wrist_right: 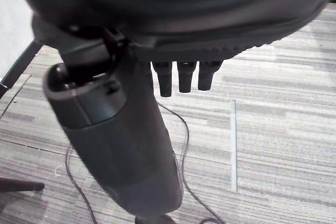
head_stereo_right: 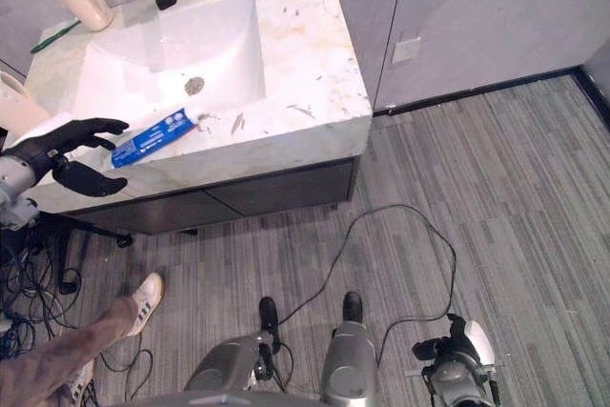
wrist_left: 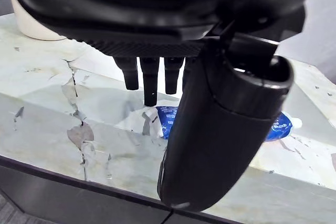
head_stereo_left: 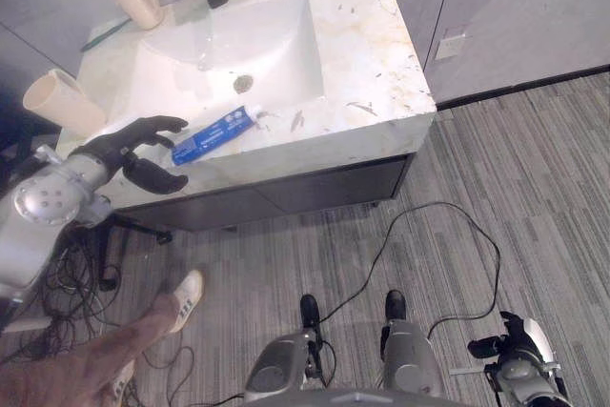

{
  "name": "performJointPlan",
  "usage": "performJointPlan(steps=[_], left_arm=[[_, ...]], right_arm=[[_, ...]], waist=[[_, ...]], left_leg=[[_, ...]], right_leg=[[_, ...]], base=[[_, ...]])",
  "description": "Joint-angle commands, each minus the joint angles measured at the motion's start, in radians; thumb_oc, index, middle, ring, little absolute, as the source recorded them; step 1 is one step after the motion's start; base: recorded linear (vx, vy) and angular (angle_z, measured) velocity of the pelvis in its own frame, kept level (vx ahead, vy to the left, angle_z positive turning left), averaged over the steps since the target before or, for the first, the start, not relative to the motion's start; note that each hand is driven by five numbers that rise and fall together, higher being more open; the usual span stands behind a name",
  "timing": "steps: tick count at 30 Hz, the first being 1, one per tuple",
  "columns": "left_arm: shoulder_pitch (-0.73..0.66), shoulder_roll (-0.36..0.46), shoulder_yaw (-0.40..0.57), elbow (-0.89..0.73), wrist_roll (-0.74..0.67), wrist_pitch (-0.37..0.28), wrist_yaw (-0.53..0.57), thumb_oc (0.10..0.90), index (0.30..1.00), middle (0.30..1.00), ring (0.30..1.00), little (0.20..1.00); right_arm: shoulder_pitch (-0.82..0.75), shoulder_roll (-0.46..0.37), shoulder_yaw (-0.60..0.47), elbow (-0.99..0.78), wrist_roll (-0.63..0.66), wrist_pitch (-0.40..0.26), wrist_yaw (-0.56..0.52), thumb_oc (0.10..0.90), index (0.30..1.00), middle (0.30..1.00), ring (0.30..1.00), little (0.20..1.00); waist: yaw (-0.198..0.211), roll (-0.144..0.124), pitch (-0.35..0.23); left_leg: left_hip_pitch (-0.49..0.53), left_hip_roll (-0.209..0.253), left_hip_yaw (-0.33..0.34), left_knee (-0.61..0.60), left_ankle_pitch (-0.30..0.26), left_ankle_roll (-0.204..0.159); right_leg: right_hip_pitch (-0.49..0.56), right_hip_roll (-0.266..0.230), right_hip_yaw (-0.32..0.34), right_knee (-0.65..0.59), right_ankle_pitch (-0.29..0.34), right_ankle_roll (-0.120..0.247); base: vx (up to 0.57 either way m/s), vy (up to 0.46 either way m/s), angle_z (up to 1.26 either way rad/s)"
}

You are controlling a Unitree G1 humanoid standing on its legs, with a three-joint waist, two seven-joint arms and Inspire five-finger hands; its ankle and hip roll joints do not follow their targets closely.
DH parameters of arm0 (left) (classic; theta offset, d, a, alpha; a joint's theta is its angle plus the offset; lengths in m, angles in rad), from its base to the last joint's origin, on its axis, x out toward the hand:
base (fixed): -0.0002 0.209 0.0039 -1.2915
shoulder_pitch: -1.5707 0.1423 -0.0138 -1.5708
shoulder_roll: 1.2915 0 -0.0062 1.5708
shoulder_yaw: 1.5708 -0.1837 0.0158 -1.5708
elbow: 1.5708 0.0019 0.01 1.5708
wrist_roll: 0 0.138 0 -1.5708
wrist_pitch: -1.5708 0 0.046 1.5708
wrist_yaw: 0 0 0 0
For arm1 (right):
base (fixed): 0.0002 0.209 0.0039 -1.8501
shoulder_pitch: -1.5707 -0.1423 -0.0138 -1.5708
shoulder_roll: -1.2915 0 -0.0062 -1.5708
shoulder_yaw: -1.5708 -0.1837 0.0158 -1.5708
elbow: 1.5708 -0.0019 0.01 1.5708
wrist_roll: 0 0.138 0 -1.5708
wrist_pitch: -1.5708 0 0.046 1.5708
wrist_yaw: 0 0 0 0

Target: Organize the bathroom.

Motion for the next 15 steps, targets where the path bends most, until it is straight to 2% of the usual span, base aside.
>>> performJointPlan(steps=[1,15], left_arm=[[-0.061,-0.078,-0.117,-0.114,-0.064,-0.062,-0.077,0.8,0.9,0.9,0.9,0.9],[-0.059,-0.074,-0.136,-0.101,-0.019,-0.031,-0.121,0.8,0.9,0.9,0.9,0.9]], right_arm=[[0.007,-0.024,0.019,-0.015,0.042,-0.011,-0.055,0.8,0.9,0.9,0.9,0.9],[0.01,-0.029,0.016,-0.027,0.035,-0.009,-0.057,0.8,0.9,0.9,0.9,0.9]], waist=[[-0.083,0.001,-0.009],[-0.087,0.006,-0.006]], left_leg=[[-0.029,0.022,0.024,0.128,0.002,-0.011],[-0.03,0.022,0.025,0.124,0.005,-0.012]], right_leg=[[0.051,0.047,0.065,-0.046,-0.053,0.032],[0.042,0.043,0.066,-0.045,-0.052,0.031]], base=[[0.0,0.002,-0.06],[0.0,0.001,-0.01]])
